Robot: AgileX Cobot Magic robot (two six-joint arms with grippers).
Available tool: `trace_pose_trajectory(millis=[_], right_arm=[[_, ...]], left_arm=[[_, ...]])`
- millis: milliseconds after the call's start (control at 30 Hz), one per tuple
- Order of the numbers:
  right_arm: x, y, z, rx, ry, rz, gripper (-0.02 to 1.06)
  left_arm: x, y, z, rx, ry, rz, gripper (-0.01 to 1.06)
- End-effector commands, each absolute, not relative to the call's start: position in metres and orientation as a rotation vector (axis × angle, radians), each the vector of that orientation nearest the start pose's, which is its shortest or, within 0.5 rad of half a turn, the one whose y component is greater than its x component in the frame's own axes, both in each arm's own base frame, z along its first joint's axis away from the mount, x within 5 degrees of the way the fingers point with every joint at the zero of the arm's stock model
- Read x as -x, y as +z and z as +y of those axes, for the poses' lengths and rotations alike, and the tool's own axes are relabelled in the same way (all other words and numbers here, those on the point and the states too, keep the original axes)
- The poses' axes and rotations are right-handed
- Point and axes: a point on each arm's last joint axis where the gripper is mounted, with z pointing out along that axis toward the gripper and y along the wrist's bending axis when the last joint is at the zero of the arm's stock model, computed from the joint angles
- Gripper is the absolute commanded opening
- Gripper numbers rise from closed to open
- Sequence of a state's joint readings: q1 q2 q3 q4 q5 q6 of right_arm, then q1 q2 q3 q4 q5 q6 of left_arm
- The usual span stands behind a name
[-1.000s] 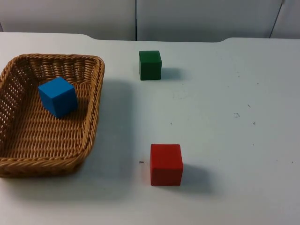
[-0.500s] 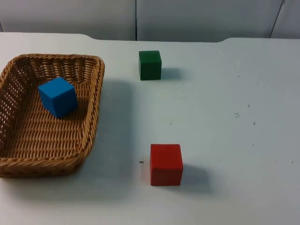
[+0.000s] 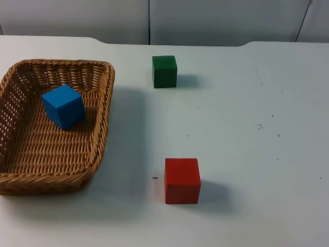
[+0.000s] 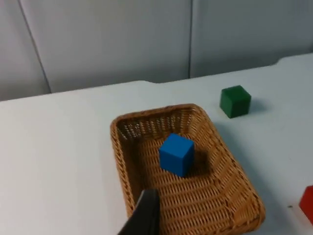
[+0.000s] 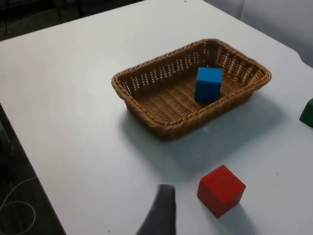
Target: Pick up the basket with the left hand and place the blue cube into the basket with the right hand.
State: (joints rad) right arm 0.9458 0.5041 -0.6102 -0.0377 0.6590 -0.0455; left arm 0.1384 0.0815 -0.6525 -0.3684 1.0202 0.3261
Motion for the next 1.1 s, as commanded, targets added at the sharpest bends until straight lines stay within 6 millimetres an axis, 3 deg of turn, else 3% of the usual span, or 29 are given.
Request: trace_pose_trajectory(millis=[0, 200, 333, 533, 800, 1067], right_arm=[[-0.057, 0.319, 0.074, 1.021, 0.493, 1.829, 0.77], [-0.057, 0.314, 0.072, 1.042, 0.463, 1.856, 0.77], [-0.055, 0.296, 0.067, 1.023, 0.445, 1.89, 0.77], [-0.043, 0.299, 0.05, 0.935, 0.508, 1.841, 0.77], [-0.027, 0.294, 0.014, 0.791, 0.486, 1.89, 0.77], [-0.016, 0.295, -0.003, 0.717, 0.537, 1.806, 0.77]], left_arm=[[0.022, 0.323, -0.027, -0.138, -0.092, 1.845, 0.87], [0.022, 0.306, -0.017, -0.037, -0.018, 1.981, 0.87], [0.01, 0.283, -0.014, 0.034, -0.044, 2.054, 0.87], [0.011, 0.282, -0.001, 0.161, 0.073, 2.054, 0.87], [0.007, 0.279, 0.0, 0.141, 0.095, 2.047, 0.87], [0.007, 0.279, -0.002, 0.119, 0.088, 2.048, 0.87]])
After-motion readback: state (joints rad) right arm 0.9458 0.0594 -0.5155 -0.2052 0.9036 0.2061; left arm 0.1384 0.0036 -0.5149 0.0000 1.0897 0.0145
